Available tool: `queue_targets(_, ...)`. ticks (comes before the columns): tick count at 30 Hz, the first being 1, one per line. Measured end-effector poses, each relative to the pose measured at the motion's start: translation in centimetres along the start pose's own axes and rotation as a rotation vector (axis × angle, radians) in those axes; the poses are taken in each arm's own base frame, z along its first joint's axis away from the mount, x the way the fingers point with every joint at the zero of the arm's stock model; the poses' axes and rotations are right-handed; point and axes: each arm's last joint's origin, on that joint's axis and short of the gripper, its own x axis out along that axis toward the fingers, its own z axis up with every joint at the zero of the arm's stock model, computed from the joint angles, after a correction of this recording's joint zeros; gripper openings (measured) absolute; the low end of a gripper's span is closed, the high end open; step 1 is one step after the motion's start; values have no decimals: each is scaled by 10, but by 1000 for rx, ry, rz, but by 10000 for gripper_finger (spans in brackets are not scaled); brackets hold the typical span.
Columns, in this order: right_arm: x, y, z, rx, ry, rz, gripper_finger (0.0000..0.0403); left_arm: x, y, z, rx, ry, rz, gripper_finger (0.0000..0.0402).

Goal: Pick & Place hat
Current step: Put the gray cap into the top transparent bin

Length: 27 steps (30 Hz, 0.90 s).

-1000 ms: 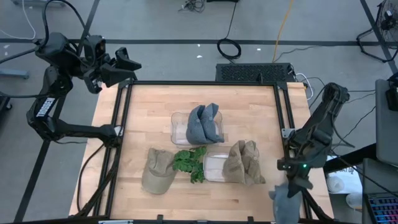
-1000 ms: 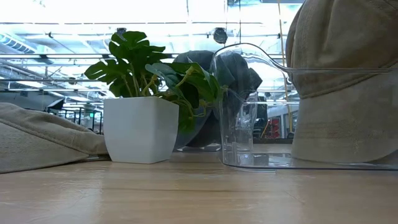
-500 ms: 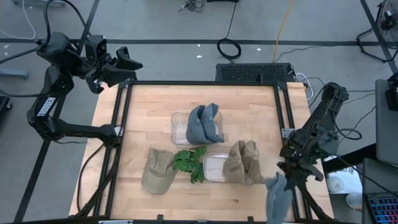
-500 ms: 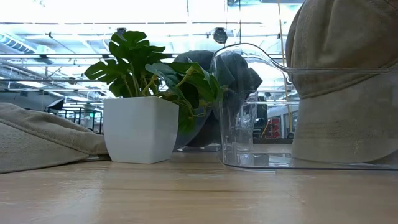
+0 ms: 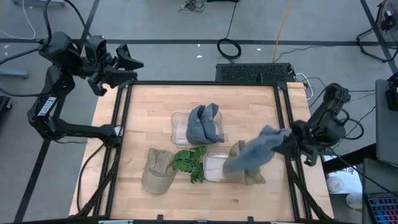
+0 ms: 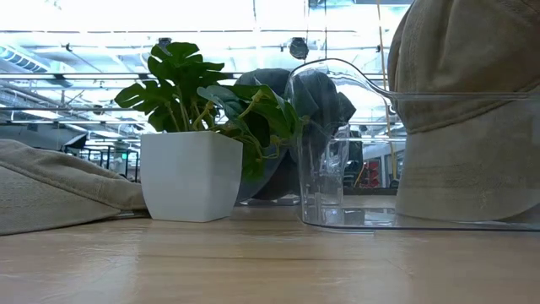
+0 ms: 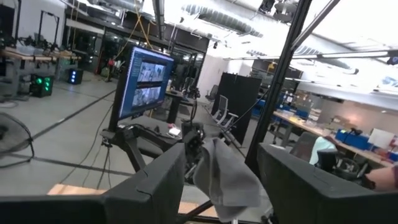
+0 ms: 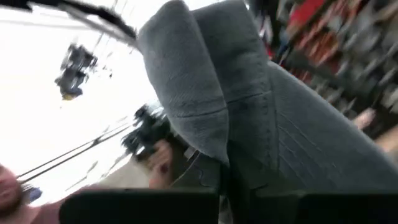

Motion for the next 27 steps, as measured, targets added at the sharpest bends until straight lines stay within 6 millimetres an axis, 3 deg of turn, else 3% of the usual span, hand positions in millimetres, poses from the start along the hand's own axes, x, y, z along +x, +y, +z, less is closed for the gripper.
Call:
queue_targets(6, 9, -3, 11, -189, -182, -103, 0, 0, 0, 0, 14, 0, 0, 209)
queue_targets(15, 29, -10, 28, -678, -414, -208, 0, 0, 0, 0, 0, 2, 0, 209)
queue_targets(19, 40, -17, 39, -760, -505, -238, 0, 2, 2, 0, 36, 2, 0, 209)
queue_targets(27, 82, -19, 63, -912, -486, -230, 0, 10, 11, -3, 74, 19, 7, 209)
